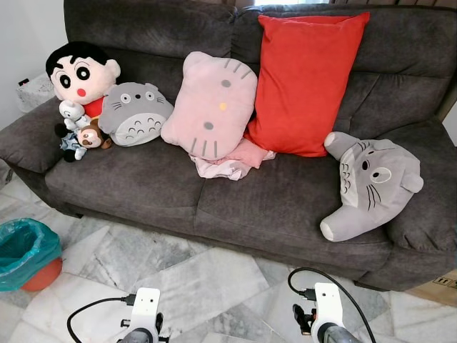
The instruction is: Setting the table
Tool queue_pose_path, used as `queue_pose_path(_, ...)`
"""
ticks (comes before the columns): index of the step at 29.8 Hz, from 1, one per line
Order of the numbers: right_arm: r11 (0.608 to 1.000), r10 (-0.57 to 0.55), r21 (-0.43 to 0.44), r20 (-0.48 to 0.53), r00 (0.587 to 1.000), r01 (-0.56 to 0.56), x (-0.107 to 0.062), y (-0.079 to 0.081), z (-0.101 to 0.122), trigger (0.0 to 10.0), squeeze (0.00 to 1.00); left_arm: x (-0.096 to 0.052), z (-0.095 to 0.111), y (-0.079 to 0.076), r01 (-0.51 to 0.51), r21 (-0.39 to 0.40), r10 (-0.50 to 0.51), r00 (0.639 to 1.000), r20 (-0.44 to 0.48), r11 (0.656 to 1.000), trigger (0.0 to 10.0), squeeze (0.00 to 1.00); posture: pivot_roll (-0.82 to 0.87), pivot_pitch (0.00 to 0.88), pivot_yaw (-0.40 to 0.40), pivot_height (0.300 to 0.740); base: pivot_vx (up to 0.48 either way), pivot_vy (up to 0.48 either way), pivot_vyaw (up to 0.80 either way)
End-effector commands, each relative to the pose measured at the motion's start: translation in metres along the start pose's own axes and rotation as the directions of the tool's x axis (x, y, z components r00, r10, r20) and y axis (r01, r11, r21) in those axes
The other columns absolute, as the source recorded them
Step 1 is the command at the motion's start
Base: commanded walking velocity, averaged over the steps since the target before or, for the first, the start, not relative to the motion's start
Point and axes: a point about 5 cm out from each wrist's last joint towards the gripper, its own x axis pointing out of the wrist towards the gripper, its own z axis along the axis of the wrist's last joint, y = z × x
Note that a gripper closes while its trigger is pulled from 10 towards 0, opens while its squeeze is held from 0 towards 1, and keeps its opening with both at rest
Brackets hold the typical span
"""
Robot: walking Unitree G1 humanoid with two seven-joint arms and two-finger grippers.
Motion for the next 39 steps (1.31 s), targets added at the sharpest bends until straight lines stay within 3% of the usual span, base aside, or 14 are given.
queue_pose_path(1,1.0,0.005,0.001,-0.004,1.0,-0.005,0.0002,-0.0001,0.0006,10.0,0.0,-0.0023,-0.0077,0.0012,-0.019,-0.026,0.019,1.0,-0.017,0.999,10.0,0.0,-0.03,0.046,-0.011,0.74,0.0,0.0,0.0)
queue_pose_path(10,1.0,-0.003,-0.018,0.002,1.0,0.003,0.0005,0.0024,0.0009,10.0,0.0,-0.0042,-0.0136,0.0043,-0.035,-0.027,0.034,0.999,-0.032,0.999,10.0,0.0,-0.02,0.05,-0.002,0.74,0.0,0.0,0.0)
queue_pose_path(39,1.0,0.018,0.007,-0.009,1.0,-0.018,0.0,0.0088,-0.0056,10.0,0.0,-0.0039,-0.0128,0.0061,-0.04,-0.009,0.04,0.999,-0.033,0.999,10.0,0.0,-0.01,0.033,0.022,0.74,0.0,0.0,0.8)
